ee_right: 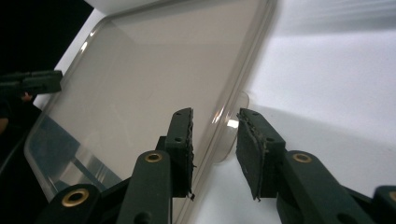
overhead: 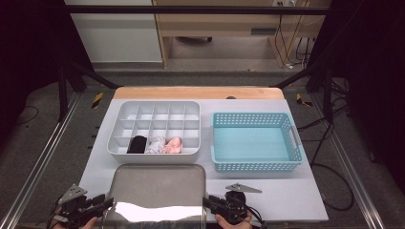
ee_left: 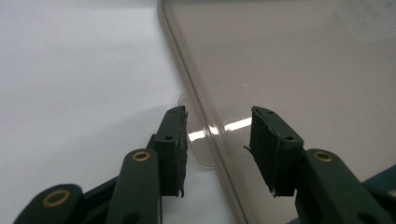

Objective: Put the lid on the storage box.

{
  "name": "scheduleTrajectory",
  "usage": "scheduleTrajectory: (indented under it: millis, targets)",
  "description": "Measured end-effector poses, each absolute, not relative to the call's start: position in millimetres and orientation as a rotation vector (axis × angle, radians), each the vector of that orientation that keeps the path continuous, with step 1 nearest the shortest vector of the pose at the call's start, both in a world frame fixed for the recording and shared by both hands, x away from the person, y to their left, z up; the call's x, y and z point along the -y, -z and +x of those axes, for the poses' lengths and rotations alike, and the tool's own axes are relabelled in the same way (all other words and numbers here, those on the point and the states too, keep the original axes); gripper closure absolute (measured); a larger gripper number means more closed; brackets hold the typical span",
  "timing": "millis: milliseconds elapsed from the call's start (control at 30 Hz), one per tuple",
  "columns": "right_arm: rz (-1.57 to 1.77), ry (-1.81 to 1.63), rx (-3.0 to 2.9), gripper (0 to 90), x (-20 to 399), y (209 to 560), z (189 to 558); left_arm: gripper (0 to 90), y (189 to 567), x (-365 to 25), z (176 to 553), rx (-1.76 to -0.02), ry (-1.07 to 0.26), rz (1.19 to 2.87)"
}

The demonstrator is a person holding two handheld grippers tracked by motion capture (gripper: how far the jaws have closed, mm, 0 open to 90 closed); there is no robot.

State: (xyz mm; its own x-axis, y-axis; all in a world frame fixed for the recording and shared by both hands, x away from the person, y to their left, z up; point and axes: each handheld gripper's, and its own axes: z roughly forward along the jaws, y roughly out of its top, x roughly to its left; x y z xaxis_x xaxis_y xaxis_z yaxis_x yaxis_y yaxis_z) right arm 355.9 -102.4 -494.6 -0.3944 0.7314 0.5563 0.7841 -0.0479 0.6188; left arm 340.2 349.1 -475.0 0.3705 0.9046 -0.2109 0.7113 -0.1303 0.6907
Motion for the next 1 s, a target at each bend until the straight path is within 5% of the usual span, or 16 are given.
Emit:
scheduleTrajectory:
  millis: [1000]
  targets:
    - [-1.703, 1.649, 2.027, 62.5, 100, 471, 356, 56.4, 476, -354, 340, -1.432, -0.310, 1.860]
